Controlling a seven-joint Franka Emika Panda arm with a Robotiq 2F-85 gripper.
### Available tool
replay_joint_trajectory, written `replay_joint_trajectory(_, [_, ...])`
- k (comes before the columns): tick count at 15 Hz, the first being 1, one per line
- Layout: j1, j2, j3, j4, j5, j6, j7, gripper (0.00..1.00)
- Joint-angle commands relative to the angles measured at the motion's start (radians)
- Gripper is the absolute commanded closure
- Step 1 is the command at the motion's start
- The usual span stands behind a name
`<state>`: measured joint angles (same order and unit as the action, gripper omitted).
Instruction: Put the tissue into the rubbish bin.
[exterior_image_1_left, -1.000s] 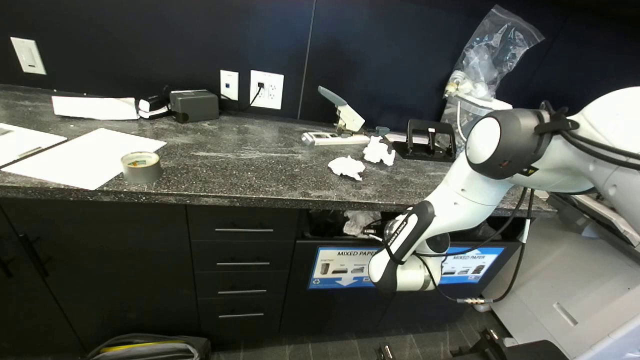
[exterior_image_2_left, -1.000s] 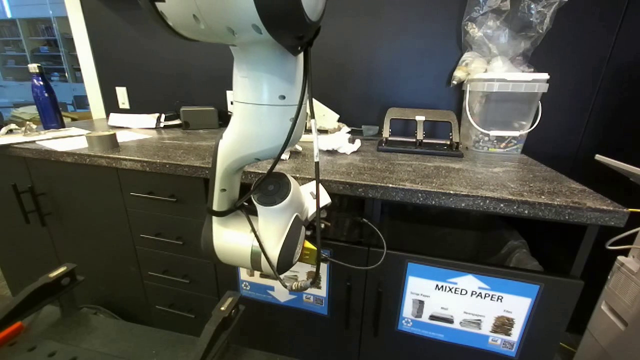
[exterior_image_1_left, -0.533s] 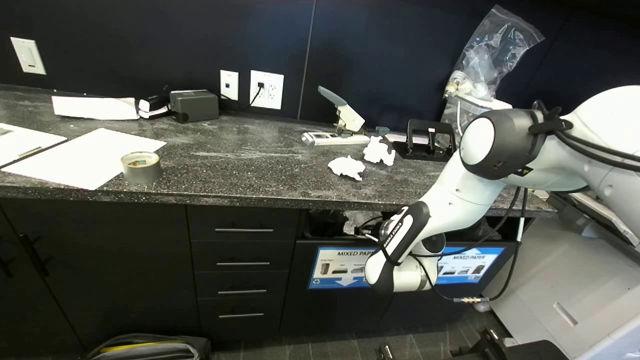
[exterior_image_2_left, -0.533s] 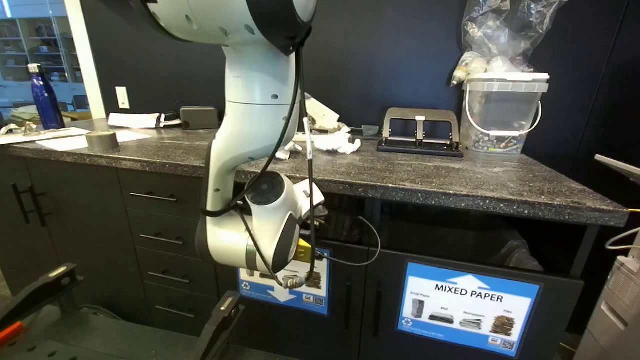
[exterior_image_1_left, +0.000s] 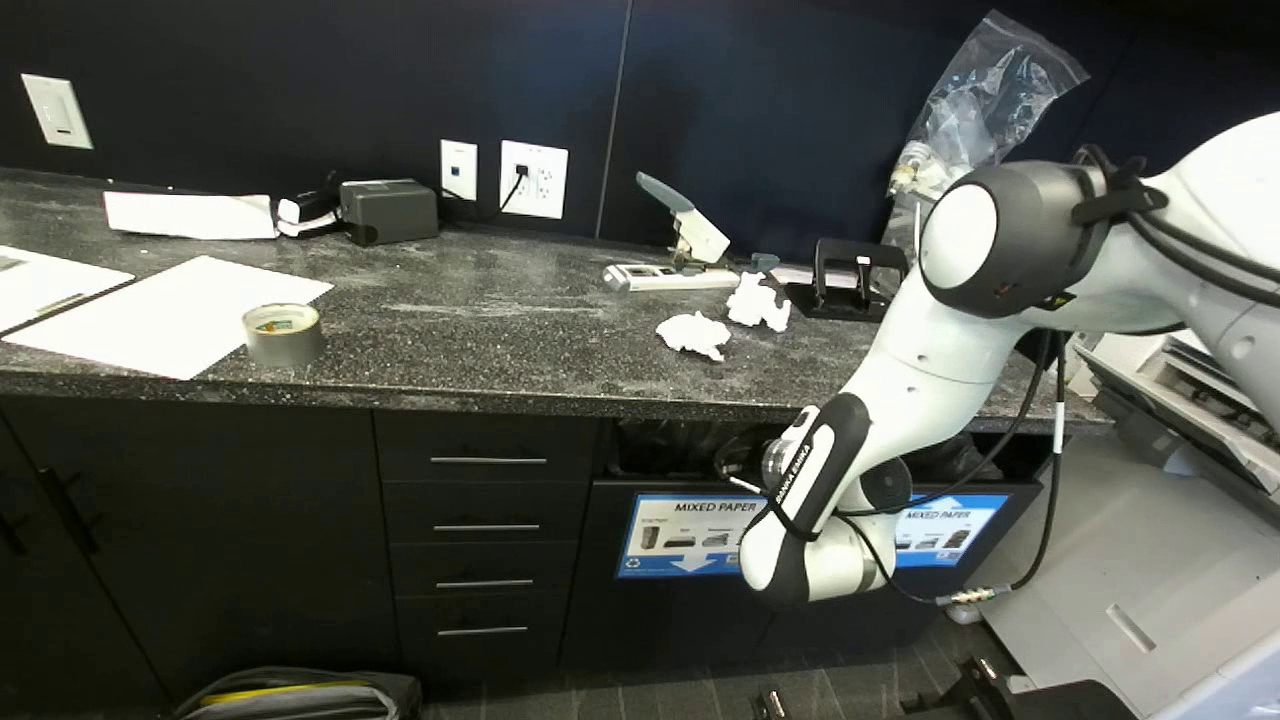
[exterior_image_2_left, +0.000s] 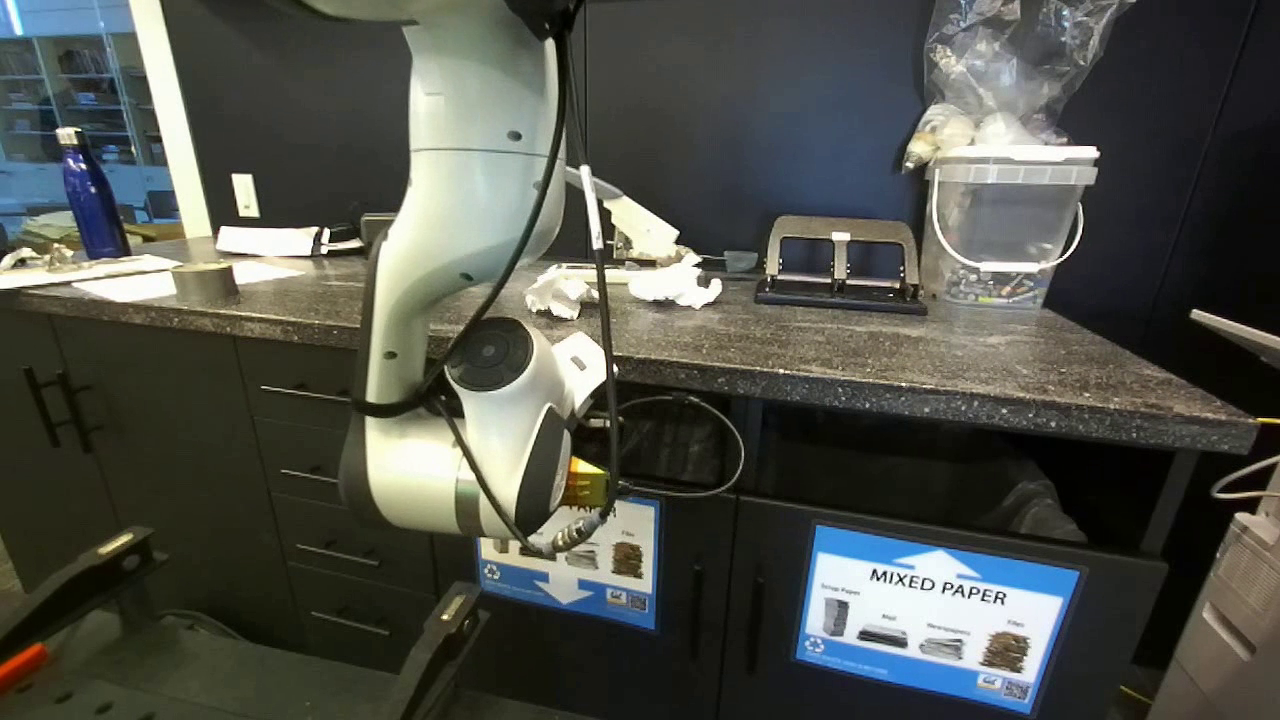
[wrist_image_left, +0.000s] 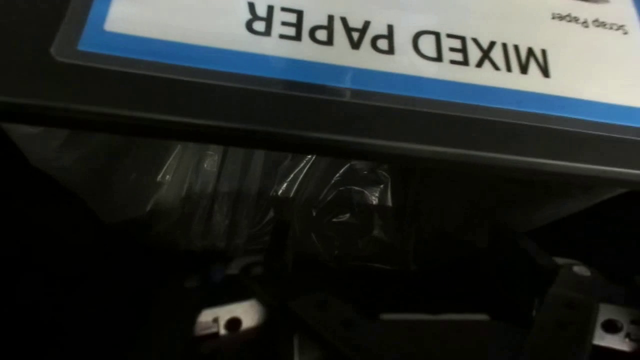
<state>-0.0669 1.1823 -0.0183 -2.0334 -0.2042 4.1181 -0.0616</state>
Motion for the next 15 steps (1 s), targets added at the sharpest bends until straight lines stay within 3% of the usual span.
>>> replay_joint_trajectory(1, [0.047,-0.166,-0.029,-0.231,-0.01,0.024,-0.045,0.0])
replay_joint_trajectory(4, [0.084,-0.3,-0.037,-0.389,0.006,-0.063,-0.076,0.0])
replay_joint_trajectory(9, [0.115,-0.56,-0.029,-0.547,-0.001,-0.445,-0.092,0.0])
replay_joint_trajectory(12, [0.128,-0.723,-0.032,-0.549,0.006,-0.69,-0.114,0.0])
replay_joint_trajectory(15, [0.134,-0.845,-0.04,-0.471,0.008,-0.937,-0.125,0.0])
